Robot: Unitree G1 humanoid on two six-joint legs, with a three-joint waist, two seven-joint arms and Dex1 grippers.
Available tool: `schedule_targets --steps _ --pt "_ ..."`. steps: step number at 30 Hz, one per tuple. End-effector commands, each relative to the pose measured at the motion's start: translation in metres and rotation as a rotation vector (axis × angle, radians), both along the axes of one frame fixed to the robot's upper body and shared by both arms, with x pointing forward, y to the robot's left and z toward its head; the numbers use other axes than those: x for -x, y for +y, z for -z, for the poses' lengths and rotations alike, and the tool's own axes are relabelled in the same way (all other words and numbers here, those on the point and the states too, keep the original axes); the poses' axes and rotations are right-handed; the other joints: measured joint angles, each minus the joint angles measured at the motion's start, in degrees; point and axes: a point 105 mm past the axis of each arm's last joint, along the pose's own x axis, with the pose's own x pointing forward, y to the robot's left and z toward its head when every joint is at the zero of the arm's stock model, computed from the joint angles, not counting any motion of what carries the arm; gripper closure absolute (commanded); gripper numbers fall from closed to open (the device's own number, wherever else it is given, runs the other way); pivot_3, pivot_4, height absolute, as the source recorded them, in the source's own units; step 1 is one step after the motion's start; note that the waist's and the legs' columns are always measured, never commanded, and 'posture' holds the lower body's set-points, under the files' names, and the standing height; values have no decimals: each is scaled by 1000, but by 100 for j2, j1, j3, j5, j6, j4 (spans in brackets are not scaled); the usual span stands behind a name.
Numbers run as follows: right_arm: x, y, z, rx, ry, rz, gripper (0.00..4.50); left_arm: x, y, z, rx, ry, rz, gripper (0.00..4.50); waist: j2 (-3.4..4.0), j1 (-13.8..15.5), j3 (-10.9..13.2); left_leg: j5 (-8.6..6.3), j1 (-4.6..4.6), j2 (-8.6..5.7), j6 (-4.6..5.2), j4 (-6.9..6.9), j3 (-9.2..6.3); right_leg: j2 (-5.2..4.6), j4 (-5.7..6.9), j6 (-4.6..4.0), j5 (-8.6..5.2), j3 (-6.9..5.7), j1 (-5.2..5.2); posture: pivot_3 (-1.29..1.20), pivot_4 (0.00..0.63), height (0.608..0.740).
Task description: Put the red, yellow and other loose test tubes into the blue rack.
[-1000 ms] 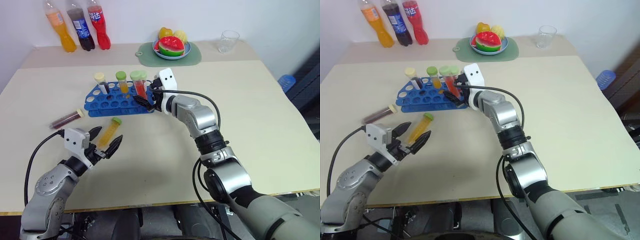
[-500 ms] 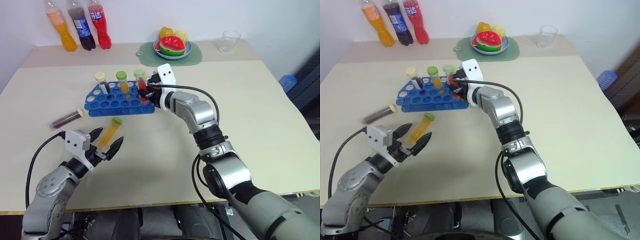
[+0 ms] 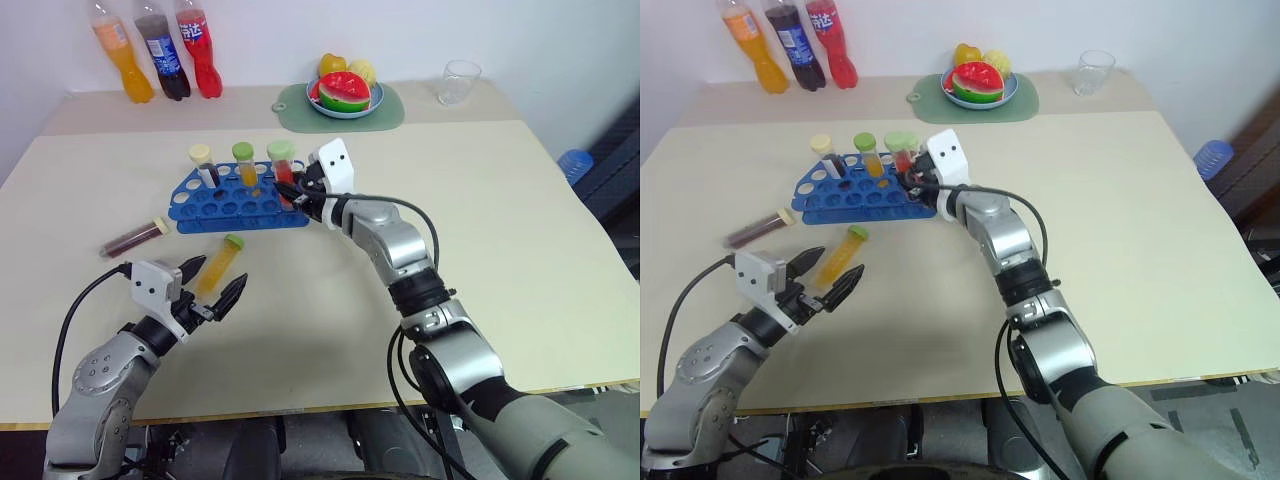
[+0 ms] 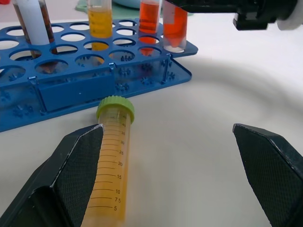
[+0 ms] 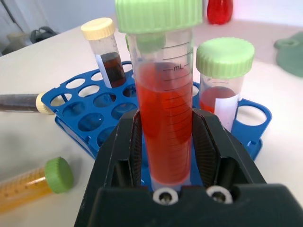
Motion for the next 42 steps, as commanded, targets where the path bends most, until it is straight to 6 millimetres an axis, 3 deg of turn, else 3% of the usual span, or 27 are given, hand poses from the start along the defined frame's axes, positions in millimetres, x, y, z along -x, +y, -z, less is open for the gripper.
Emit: schedule_targets --steps 1,12,13,15,18,19,24,27,29,33,35,42 --pt "5 4 -12 -19 -100 -12 2840 0 -1 -9 -10 -46 7 0 0 -7 0 0 0 0 0 0 0 0 0 0 0 0 0 0 150 734" --pt "3 2 5 -16 -79 -17 2840 -1 0 -11 -18 -51 8 0 0 0 0 0 0 0 0 0 0 0 1 0 0 0 -1 0 150 734" --pt "3 2 5 -21 -74 -19 2301 -1 0 -11 -19 -51 7 0 0 1 0 0 0 0 0 0 0 0 1 0 0 0 -1 0 150 734" --pt "3 2 4 -26 -79 -26 1664 -1 1 -12 -19 -51 5 0 0 1 0 0 0 0 0 0 0 0 1 0 0 0 -1 0 150 734" --pt "4 1 -6 -21 -152 -6 146 -3 2 -14 -17 -52 -5 0 0 1 0 0 0 0 0 0 -1 0 1 0 0 0 -1 0 150 734" --pt "6 -1 -15 -25 -195 -5 66 -6 3 -21 -9 -63 -19 0 0 0 0 0 0 0 0 0 -1 0 2 0 0 0 -1 0 150 734" --pt "13 -24 -46 -61 -279 -31 66 -23 -2 -51 -116 -23 -28 0 -3 38 2 0 -17 -1 0 8 -17 0 4 1 1 -9 -7 0 150 734" --pt "18 -48 -51 7 -290 -66 66 -39 -3 -79 -231 17 -81 0 -7 101 4 0 -25 -8 0 12 -27 -4 1 2 1 -15 -5 0 150 734" --pt "25 -61 -51 78 -295 -115 66 -50 3 -87 -318 98 -166 0 -7 142 4 0 -28 -10 0 15 -30 -3 -2 2 1 -19 -6 0 150 734" --pt "44 -76 -45 209 -274 -240 66 -46 8 -63 -484 454 -132 0 -2 114 8 -2 -20 -10 4 2 -20 -1 -5 3 0 -13 -8 0 150 734" --pt "59 -83 -38 290 -255 -339 66 -50 10 -60 -505 544 -122 0 5 91 13 -2 -21 -9 4 -3 -24 4 -5 4 -1 -13 -12 0 150 734" --pt "98 -90 -22 377 -211 -525 66 -69 -12 -47 -550 665 -40 0 2 173 15 0 -29 -11 0 9 -24 0 -4 3 -2 -14 -14 0 150 734"
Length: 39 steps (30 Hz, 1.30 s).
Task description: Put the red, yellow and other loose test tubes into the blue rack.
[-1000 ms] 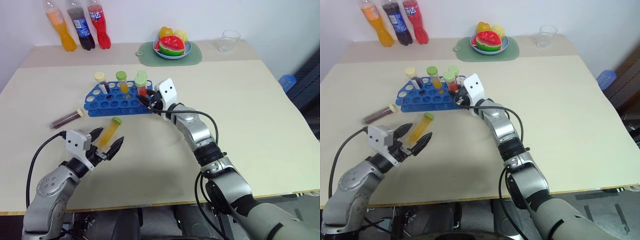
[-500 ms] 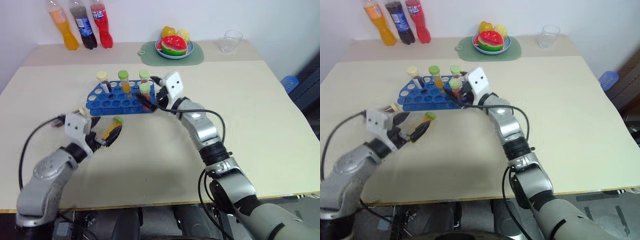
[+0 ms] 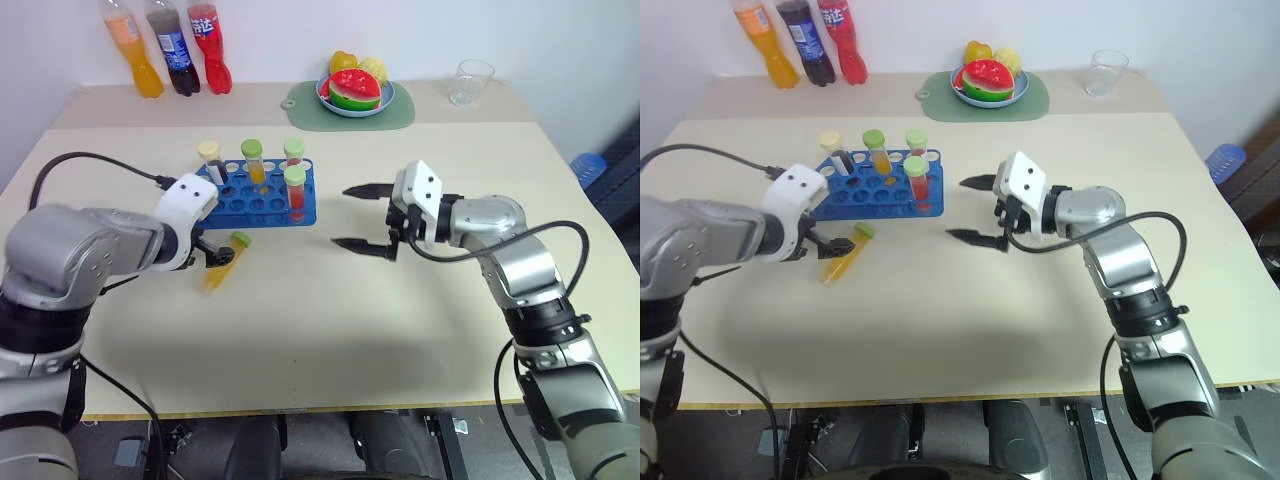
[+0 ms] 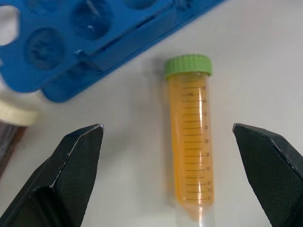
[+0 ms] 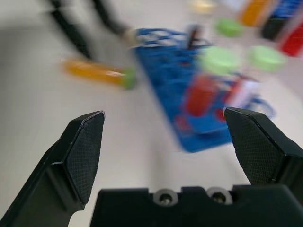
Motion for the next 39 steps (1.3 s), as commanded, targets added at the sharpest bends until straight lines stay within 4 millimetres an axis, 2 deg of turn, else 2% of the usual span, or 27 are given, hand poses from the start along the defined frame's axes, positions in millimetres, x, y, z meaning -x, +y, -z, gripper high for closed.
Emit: schedule_targets --steps 1,7,10,16,17,20,22,25,29,30,35,39 --pt "18 5 -4 2 -14 -80 66 -6 -11 6 -7 47 19 0 0 11 0 0 -1 -1 0 1 -1 0 -1 0 0 0 0 0 150 734" --pt "19 7 5 15 -18 -54 66 -19 -19 21 -45 102 -4 0 0 20 0 3 -6 -1 -5 5 -2 1 3 0 0 -1 -5 0 150 734" --pt "18 6 11 29 -26 -35 0 -26 -16 25 -71 105 -48 826 -1 44 0 3 -6 -3 -5 7 -1 1 4 0 0 -1 -4 0 150 734" --pt "15 5 12 30 -43 -7 0 -27 -17 31 -49 126 -75 3604 -1 71 -1 4 -7 -3 -6 9 -1 0 7 0 0 0 -5 0 150 734" --pt "14 5 13 34 -48 -2 0 -26 -13 29 -45 111 -83 3732 -1 74 -1 5 -7 -3 -8 9 -1 0 7 0 0 0 -5 0 150 734" --pt "13 4 15 41 -58 10 0 -15 -7 14 -8 28 -37 3733 -1 19 0 6 -6 -2 -9 9 0 0 9 0 0 0 -8 0 150 734" --pt "11 3 14 39 -61 18 0 -4 -12 4 84 -21 39 3733 -1 -5 0 7 -8 1 -11 4 2 0 11 0 0 3 -15 0 150 734" --pt "10 2 15 33 -59 30 0 9 -6 -16 199 -187 71 3733 -2 40 -1 19 -22 1 -33 7 3 -5 13 -1 0 3 -27 0 150 734" --pt "0 1 22 7 -40 98 0 7 21 -57 195 -665 -42 3733 -5 141 -3 17 -22 0 -29 11 7 -13 11 -1 2 3 -26 0 150 734" --pt "-3 1 24 -2 -37 119 0 5 18 -61 208 -721 -50 3733 -6 169 -3 17 -22 -1 -29 12 6 -12 11 -3 4 1 -26 0 150 734" --pt "-9 8 34 -88 10 201 0 -11 -24 -102 353 -1114 -50 3733 -19 372 -11 17 -21 -8 -30 17 1 -13 0 -5 8 -3 -9 0 150 734" --pt "-7 13 46 -105 42 230 0 -40 -57 -96 286 -1294 -90 3733 -18 374 -14 19 -20 -14 -32 19 8 -20 -6 -2 10 0 -8 0 150 734"
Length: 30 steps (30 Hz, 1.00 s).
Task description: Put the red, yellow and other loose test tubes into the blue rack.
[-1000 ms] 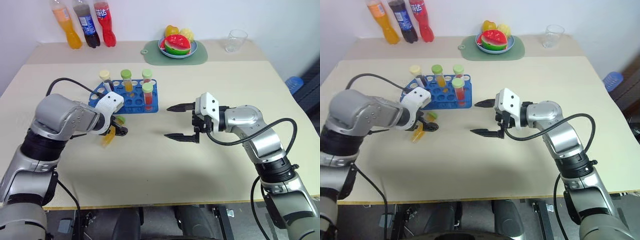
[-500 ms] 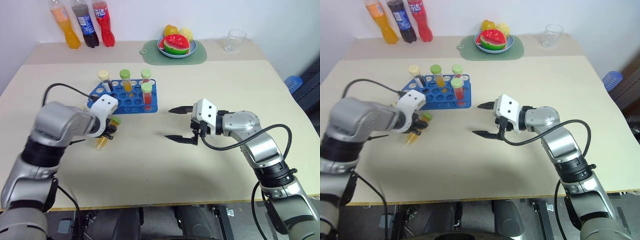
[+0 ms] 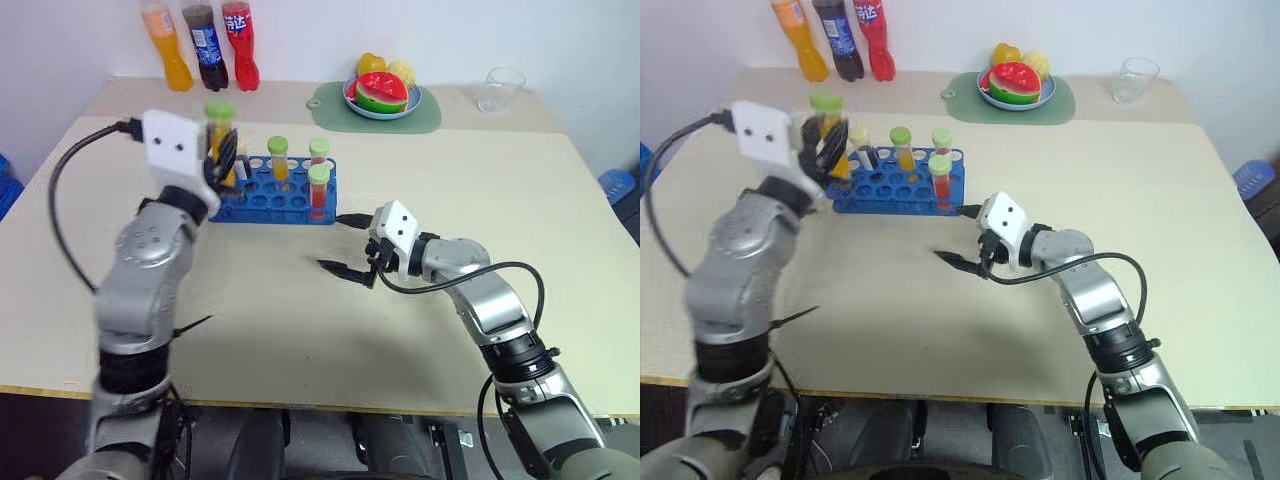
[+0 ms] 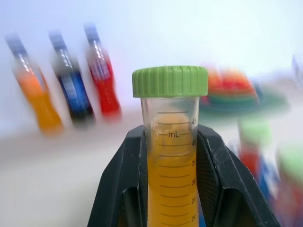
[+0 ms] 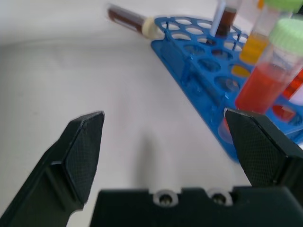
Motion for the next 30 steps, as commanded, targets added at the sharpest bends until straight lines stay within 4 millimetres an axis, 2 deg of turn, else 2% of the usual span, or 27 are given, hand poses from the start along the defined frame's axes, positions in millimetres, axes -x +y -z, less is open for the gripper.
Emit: schedule_targets --steps 1,3,7,10,22,30 --pt "1 0 -2 -20 -13 28 0 -14 -21 3 -49 -147 -54 3733 0 -36 0 -2 -1 0 3 0 1 1 -3 0 0 0 -2 0 150 734" --pt "1 -1 -2 -18 -15 39 0 -21 -25 12 -58 -154 -53 3733 0 -86 0 -4 1 0 7 -3 3 2 1 1 0 0 -4 0 150 734" --pt "-2 -12 -4 -21 -21 90 0 -26 -30 31 63 -124 13 3733 1 -95 0 -4 3 8 10 -6 1 12 12 0 0 0 -10 0 150 734" --pt "-1 -17 -3 -15 -24 110 0 -27 -35 44 58 -98 36 3733 1 -86 0 -5 3 8 10 -5 3 11 13 1 0 1 -9 0 150 734" --pt "1 -20 0 -11 -25 131 0 -44 -48 70 48 -23 79 3733 0 -65 0 -5 4 7 12 -3 2 11 12 1 0 0 -6 0 150 734" --pt "0 -19 -2 -13 -29 127 0 -47 -39 79 49 -42 33 3733 1 -72 -1 -5 11 7 12 -3 2 12 15 1 0 0 -1 0 150 734"
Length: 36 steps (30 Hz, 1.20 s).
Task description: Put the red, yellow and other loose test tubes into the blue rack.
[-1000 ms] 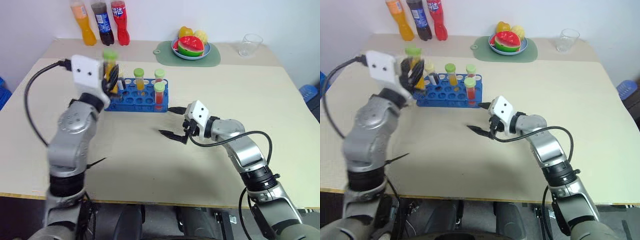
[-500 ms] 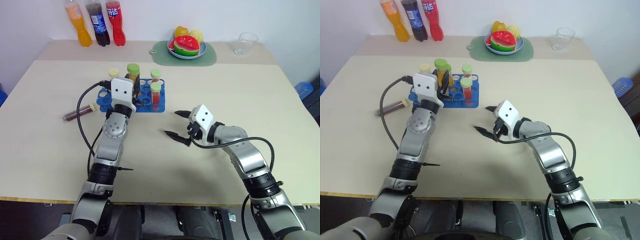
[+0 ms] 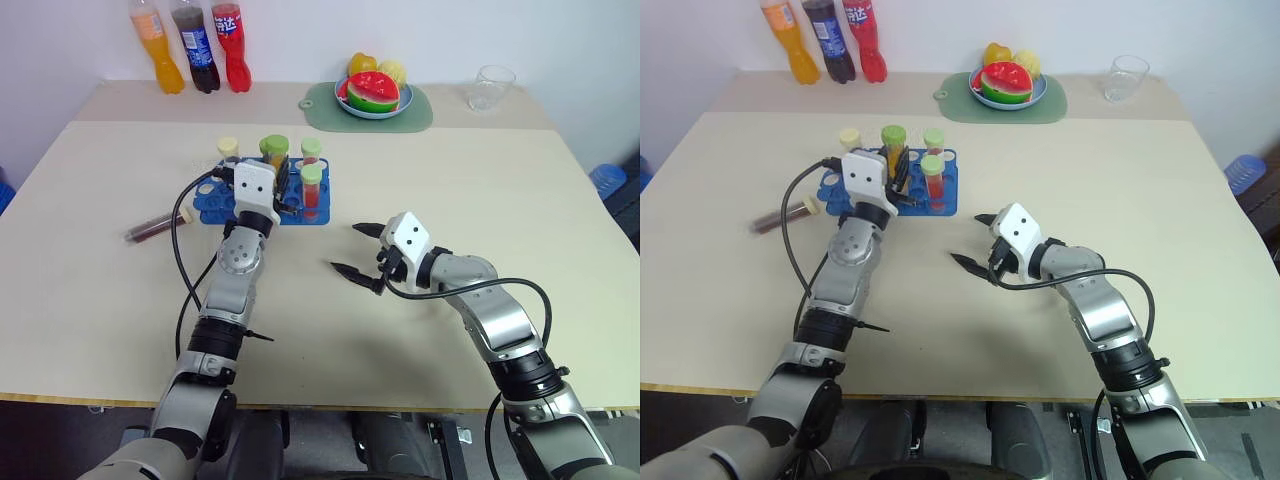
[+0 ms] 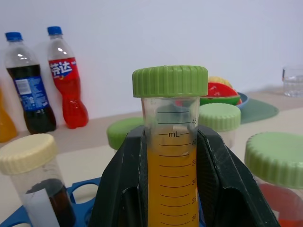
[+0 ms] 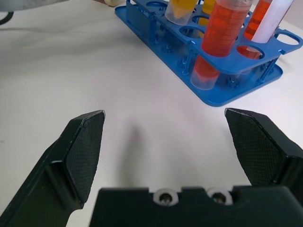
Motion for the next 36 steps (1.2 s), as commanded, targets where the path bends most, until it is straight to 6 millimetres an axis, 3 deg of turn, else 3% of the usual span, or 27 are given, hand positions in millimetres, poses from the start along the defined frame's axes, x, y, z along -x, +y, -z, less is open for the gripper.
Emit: schedule_targets --steps 1,16,17,22,26,31,33,36 --pt "1 2 -17 -16 -62 -14 0 -1 6 1 -6 -21 -29 3733 0 1 0 0 0 0 0 0 0 0 0 0 0 0 1 0 150 734" --pt "4 5 -15 -5 -59 -30 0 1 16 12 85 3 -53 3733 0 -14 0 -1 2 0 1 -1 0 1 0 0 0 0 2 0 150 734" --pt "5 5 -15 -6 -60 -31 0 1 17 12 103 5 -46 2664 0 -14 0 -1 2 0 1 -1 0 1 0 0 0 0 2 0 150 734" --pt "5 5 -19 -18 -67 -33 0 7 26 -4 158 -43 -36 287 0 -6 0 -1 2 0 1 0 0 1 0 0 0 0 2 0 150 734" --pt "7 4 -24 -33 -75 -37 0 22 47 -32 200 -126 -38 287 0 -13 0 -1 2 1 1 -1 -1 1 1 0 0 0 1 0 150 734" --pt "8 1 -29 -43 -81 -37 0 53 89 -89 123 -170 86 287 0 -46 0 -1 3 8 1 -1 -2 5 7 0 0 0 0 0 150 734" --pt "7 0 -31 -44 -87 -41 0 59 101 -95 13 -57 169 134 1 -56 0 -1 3 10 1 -1 -2 8 10 -1 0 0 -1 0 150 734" --pt "5 0 -36 -43 -98 -56 0 62 122 -84 -192 180 212 134 4 -86 1 -1 6 8 2 -1 -2 8 7 -1 -1 -1 4 0 150 734"
